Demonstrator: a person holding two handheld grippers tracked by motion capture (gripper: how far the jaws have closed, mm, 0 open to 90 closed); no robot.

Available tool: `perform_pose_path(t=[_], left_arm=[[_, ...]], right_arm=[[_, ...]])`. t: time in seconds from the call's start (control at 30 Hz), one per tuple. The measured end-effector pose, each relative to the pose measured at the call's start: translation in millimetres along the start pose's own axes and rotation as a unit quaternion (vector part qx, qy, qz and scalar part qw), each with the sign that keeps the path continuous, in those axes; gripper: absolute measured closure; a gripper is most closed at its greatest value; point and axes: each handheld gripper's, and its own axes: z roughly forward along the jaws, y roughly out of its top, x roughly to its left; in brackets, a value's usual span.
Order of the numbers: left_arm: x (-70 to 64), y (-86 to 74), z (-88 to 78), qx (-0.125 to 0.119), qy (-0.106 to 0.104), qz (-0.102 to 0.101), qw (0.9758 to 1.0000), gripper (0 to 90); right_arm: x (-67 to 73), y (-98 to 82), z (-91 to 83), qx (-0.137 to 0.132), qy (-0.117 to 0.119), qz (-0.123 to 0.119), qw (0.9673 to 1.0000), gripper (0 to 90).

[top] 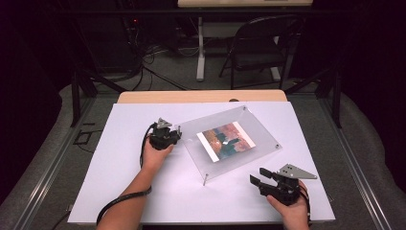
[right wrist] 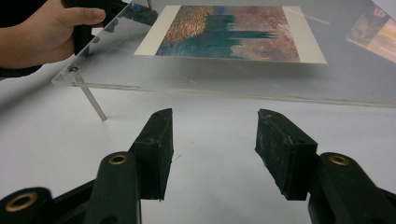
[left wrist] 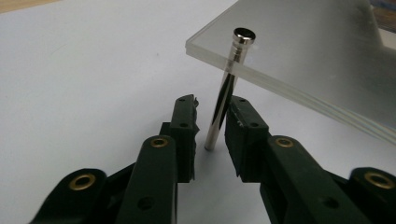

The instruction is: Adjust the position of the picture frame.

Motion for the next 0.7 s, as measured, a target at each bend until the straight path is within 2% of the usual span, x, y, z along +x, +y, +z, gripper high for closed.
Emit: perform_pose_path(t=[0.17, 0.27, 0.4, 0.5, 0.7], left_arm=[[-2.5, 2.0, 6.1, 0.003, 0.001, 0.000, 1.0000, 78.6], [-2.3, 2.1, 8.8, 0.005, -0.005, -0.015, 0.9999, 82.2], [-0.3, 0.9, 8.7, 0.001, -0.014, -0.032, 0.9994, 82.1], [-0.3, 2.2, 8.0, 0.005, -0.019, -0.040, 0.9990, 82.2], [-3.4, 7.6, -3.5, 0.008, -0.028, -0.034, 0.9990, 82.0]], right_arm=[[0.5, -0.6, -1.7, 0.002, 0.000, -0.001, 1.0000, 46.1], [1.3, -0.8, -1.0, 0.004, 0.002, 0.000, 1.0000, 46.1], [5.0, -1.6, 1.3, 0.006, 0.008, -0.003, 0.9999, 46.1], [9.1, -2.9, 4.3, 0.012, 0.016, -0.008, 0.9998, 46.2], [26.7, -6.0, 13.5, 0.027, 0.050, -0.005, 0.9984, 46.4]])
